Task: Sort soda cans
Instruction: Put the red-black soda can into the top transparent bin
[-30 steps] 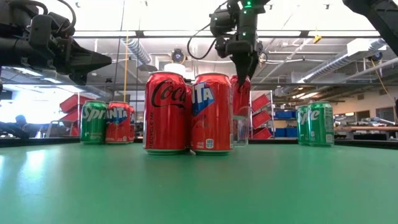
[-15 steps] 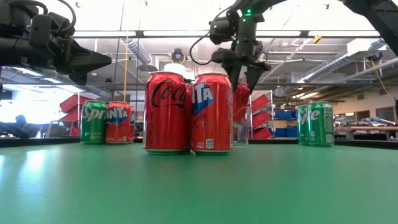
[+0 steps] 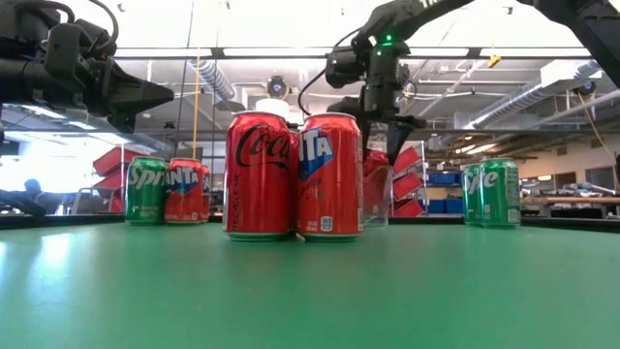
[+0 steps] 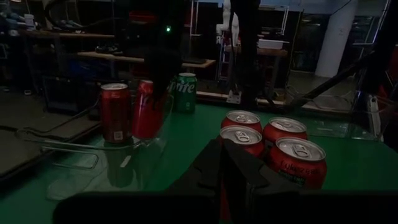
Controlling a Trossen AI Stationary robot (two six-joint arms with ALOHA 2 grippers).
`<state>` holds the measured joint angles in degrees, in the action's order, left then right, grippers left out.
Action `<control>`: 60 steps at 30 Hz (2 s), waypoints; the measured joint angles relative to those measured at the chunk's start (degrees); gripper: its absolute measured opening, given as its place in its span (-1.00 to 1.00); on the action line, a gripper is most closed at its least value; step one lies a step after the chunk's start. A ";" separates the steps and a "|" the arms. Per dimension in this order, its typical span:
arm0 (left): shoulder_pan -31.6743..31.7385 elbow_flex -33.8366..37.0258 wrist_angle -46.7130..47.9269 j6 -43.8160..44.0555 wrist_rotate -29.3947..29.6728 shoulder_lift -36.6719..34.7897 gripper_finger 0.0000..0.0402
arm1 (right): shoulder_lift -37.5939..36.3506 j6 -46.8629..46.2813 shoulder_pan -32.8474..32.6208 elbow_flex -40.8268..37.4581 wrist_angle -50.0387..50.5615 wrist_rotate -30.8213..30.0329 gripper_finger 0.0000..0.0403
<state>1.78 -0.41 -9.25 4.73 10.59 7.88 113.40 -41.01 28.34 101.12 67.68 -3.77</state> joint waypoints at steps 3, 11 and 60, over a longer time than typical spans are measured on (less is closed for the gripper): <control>0.00 0.00 0.12 0.00 0.00 0.00 -0.90 | -0.23 -0.09 0.43 -1.33 -1.62 0.08 0.30; 0.00 0.00 0.32 0.00 0.00 0.00 -0.90 | -0.37 -0.57 0.85 -1.90 -2.56 0.34 0.34; 0.00 -0.01 1.61 0.21 -0.17 0.00 -0.90 | 0.09 32.32 -3.29 3.72 -2.96 -5.95 0.42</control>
<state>1.78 -0.42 -7.64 4.94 10.41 7.88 113.49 -8.69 25.04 104.84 64.72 -9.72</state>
